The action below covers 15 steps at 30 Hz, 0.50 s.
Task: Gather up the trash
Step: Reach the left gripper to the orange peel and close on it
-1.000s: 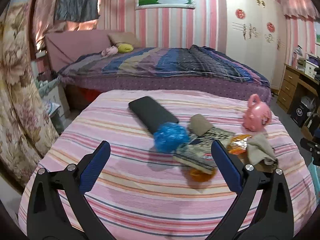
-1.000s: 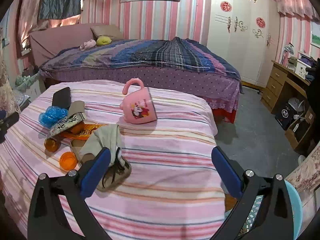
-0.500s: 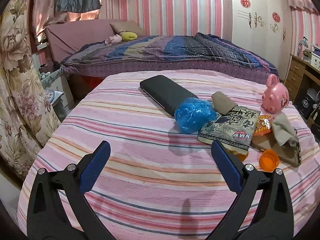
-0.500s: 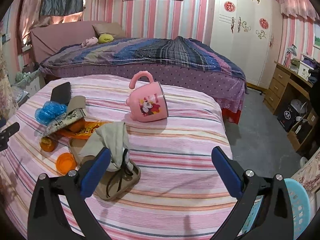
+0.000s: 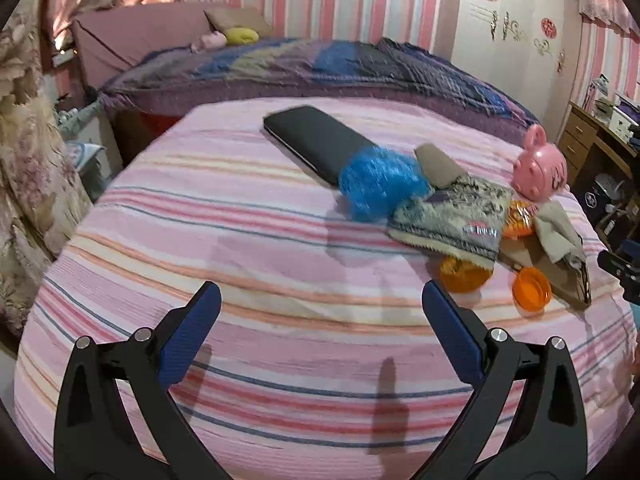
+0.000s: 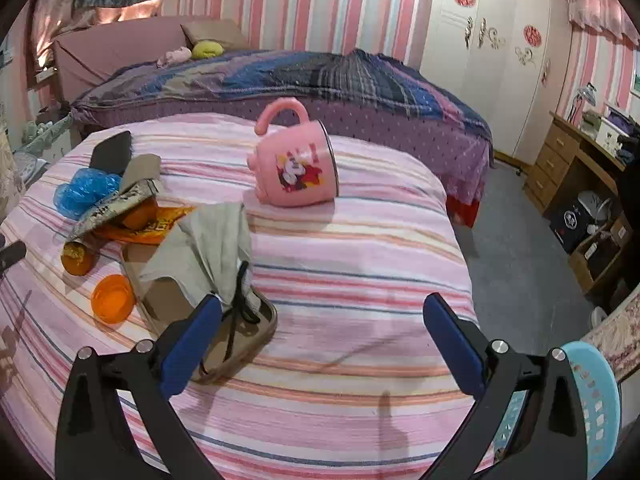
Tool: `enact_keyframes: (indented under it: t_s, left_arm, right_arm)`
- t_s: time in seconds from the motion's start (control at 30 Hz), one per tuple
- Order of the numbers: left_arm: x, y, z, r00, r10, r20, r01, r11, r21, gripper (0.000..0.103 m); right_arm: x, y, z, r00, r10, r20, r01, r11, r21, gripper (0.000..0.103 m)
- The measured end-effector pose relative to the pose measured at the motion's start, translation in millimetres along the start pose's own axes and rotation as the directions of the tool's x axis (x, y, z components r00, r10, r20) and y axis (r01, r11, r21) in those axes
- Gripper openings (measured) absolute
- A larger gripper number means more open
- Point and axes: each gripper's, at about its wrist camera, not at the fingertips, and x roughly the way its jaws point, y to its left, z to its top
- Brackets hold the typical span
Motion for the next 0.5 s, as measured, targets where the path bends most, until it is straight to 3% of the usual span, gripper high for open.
enact_keyframes:
  t_s: [0.27,0.43,0.5]
  left_arm:
    - [10,-29,1,0.996,-0.074,-0.051,0.076,0.997,0.031,0.097]
    - [15,-64,-2,0.996,-0.070,-0.052,0.075,0.992,0.105,0.097]
    - [17,-73,0,0.995,-0.080,-0.054,0.085,0.991,0.106,0.097]
  right_arm:
    - [1,1,-4,0.999,-0.045,0.006,0.045,0.999,-0.017,0.098]
    - [-2,-9,-3,0.999,-0.045,0.019,0.045,0.999,-0.004,0.098]
    - [-4,-14,-5,0.996,-0.084,0.030,0.084,0.996,0.000,0.098]
